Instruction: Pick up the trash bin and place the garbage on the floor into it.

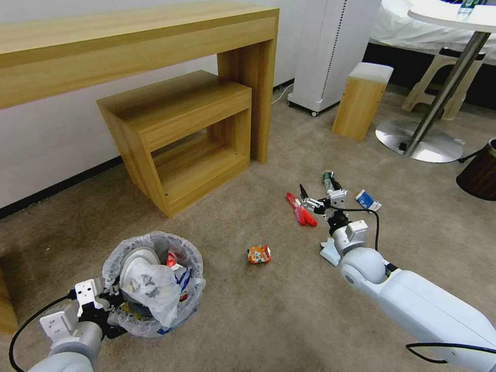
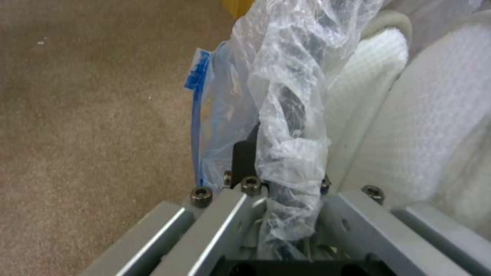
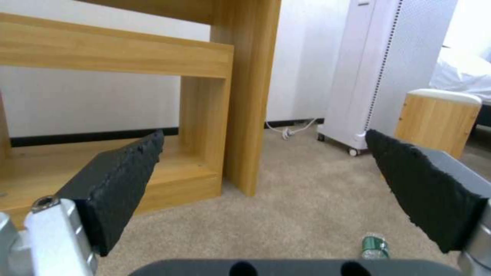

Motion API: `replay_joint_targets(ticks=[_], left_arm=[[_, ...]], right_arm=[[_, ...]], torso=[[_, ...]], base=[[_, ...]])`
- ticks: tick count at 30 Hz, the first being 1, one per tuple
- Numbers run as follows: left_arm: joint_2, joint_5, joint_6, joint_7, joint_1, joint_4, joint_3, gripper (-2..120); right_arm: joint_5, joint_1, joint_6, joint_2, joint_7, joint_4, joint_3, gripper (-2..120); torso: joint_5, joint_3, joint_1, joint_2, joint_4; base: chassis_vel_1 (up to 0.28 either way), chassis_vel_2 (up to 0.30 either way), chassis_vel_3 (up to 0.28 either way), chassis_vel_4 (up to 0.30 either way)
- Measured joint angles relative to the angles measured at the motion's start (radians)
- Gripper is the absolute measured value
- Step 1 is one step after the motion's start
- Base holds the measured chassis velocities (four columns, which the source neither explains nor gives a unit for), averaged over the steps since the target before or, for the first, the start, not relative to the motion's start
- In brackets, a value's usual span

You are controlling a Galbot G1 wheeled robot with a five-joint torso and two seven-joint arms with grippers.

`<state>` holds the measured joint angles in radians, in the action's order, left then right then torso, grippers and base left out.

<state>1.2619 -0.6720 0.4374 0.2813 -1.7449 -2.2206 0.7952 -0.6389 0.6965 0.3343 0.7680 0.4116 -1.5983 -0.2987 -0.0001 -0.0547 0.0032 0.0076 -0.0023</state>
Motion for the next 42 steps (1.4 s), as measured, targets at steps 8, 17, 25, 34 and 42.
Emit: replay_joint_targets(ticks=[8,17,25,34,42], left_arm=[[0.006,0.013,-0.001,-0.005,-0.012,-0.01,-0.002,0],[0.006,0.017,-0.004,-0.007,-0.024,-0.022,-0.001,0],[0.007,0.017,-0.009,-0.007,-0.031,-0.028,0.001,0],[0.014,0.019,-0.014,-0.006,-0.033,-0.03,0.003,0],[0.019,0.022,-0.016,-0.005,-0.034,-0.033,0.005,0]], right_arm=[[0.007,0.028,0.001,-0.011,-0.001,-0.02,0.022,100],[0.016,0.037,0.002,-0.014,-0.001,-0.033,0.032,100],[0.019,0.045,0.002,-0.015,-0.001,-0.037,0.039,100],[0.02,0.056,0.004,-0.015,-0.004,-0.04,0.043,100],[0.02,0.053,0.004,-0.013,-0.009,-0.038,0.042,100]], torso=[[0.0001,0.0,0.0,0.0,-0.0001],[0.0001,0.0,0.0,0.0,-0.0001],[0.0001,0.0,0.0,0.0,-0.0001],[0.0001,0.0,0.0,0.0,-0.0002],[0.0,0.0,0.0,0.0,-0.0001]], base=[[0.0,0.0,0.0,0.0],[0.0,0.0,0.0,0.0],[-0.02,-0.013,-0.011,-0.018],[0.0,0.0,0.0,0.0],[0.0,0.0,0.0,0.0]])
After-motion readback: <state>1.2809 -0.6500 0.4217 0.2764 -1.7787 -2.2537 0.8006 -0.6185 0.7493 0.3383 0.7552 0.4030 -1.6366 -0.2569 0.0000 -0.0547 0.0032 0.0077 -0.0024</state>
